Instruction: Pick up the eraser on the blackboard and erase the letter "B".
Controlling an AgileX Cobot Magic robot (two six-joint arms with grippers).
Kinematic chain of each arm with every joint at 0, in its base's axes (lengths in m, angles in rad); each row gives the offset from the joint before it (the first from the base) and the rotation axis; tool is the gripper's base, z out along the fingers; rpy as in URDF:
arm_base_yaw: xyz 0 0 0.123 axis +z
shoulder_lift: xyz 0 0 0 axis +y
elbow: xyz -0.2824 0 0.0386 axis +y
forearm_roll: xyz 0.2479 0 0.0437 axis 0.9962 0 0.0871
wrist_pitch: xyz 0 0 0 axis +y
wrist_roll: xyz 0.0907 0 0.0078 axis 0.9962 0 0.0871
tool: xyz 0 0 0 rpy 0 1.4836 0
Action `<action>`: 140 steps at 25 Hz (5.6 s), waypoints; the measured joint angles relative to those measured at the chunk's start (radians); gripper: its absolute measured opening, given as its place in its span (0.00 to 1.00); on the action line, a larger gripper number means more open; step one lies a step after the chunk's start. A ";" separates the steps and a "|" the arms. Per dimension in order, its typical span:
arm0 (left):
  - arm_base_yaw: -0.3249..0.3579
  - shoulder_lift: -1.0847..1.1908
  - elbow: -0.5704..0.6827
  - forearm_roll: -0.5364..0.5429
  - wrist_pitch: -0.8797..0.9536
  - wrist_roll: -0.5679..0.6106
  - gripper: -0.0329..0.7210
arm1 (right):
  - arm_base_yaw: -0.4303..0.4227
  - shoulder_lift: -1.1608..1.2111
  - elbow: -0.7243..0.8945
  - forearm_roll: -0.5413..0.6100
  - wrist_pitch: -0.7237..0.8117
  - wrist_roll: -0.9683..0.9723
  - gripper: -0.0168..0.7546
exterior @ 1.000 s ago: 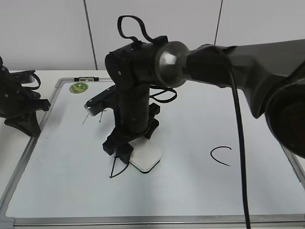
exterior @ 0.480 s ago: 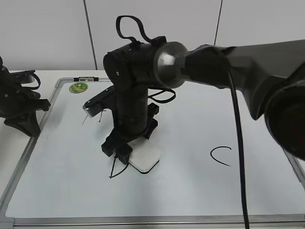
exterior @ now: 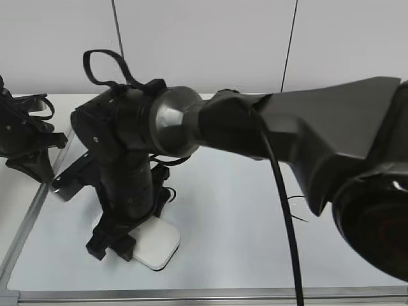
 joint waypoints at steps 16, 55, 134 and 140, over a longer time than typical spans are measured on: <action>0.000 0.000 0.000 0.000 -0.002 0.000 0.06 | 0.039 0.001 -0.002 -0.034 0.000 0.000 0.73; 0.000 0.000 0.000 0.000 -0.002 0.000 0.06 | -0.081 0.030 -0.076 -0.073 0.028 0.026 0.73; 0.000 0.000 0.000 -0.002 -0.006 0.000 0.06 | -0.028 -0.085 -0.131 -0.093 0.077 -0.037 0.73; 0.000 0.000 0.000 -0.002 -0.008 0.000 0.06 | -0.107 -0.198 -0.058 -0.173 0.078 -0.037 0.73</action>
